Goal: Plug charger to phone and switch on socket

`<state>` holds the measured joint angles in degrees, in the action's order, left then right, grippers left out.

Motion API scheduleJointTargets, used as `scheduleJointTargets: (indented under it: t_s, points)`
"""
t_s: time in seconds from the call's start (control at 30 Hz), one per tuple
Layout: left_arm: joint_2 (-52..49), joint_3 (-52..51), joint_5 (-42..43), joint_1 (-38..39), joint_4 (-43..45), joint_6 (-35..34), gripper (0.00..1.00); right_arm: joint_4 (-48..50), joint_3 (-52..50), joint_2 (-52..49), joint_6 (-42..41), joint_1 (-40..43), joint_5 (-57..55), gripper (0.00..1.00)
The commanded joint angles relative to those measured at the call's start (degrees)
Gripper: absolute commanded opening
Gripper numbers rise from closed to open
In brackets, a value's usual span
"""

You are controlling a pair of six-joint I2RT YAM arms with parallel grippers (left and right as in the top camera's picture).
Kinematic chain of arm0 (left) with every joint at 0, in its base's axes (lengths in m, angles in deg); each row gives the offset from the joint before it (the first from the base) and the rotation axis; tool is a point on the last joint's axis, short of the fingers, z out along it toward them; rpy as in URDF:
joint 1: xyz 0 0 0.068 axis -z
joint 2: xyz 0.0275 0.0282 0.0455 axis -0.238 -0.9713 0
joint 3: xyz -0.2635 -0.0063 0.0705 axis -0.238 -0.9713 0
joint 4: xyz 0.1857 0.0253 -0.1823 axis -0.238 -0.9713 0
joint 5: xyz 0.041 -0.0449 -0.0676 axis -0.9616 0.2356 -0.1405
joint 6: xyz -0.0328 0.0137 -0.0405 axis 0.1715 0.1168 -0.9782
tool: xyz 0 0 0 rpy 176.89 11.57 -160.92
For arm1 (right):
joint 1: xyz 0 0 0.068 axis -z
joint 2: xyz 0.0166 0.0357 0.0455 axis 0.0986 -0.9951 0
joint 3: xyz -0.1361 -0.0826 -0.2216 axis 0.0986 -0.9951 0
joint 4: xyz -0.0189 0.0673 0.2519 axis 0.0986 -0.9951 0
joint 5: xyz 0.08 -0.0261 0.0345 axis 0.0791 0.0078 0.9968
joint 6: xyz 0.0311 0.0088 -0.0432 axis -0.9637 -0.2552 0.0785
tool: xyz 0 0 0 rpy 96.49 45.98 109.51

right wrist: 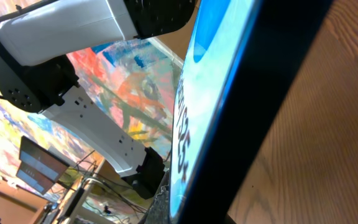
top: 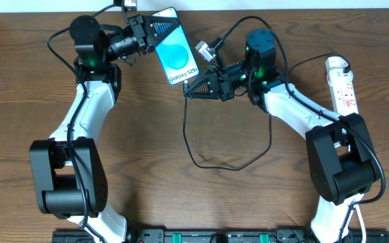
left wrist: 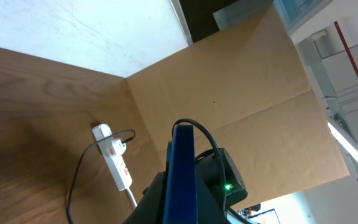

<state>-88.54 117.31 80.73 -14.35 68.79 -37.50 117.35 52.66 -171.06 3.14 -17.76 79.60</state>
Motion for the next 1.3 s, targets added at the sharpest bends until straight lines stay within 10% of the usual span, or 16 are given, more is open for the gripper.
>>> scheduleJointTargets:
  t_s: [0.0,0.5,1.27]
  points:
    - [1.29,0.52,2.05,0.57,0.57,1.11,0.07,0.07,0.44,-0.5,-0.26,-0.28,-0.26,0.01]
    - [1.29,0.52,14.36,0.55,0.59,4.92,0.07,0.09,0.44,-0.5,-0.2,0.48,-0.09,0.01]
    - [1.29,0.52,10.21,0.5,0.57,5.11,0.07,0.07,0.39,-0.5,-0.24,2.32,0.59,0.01]
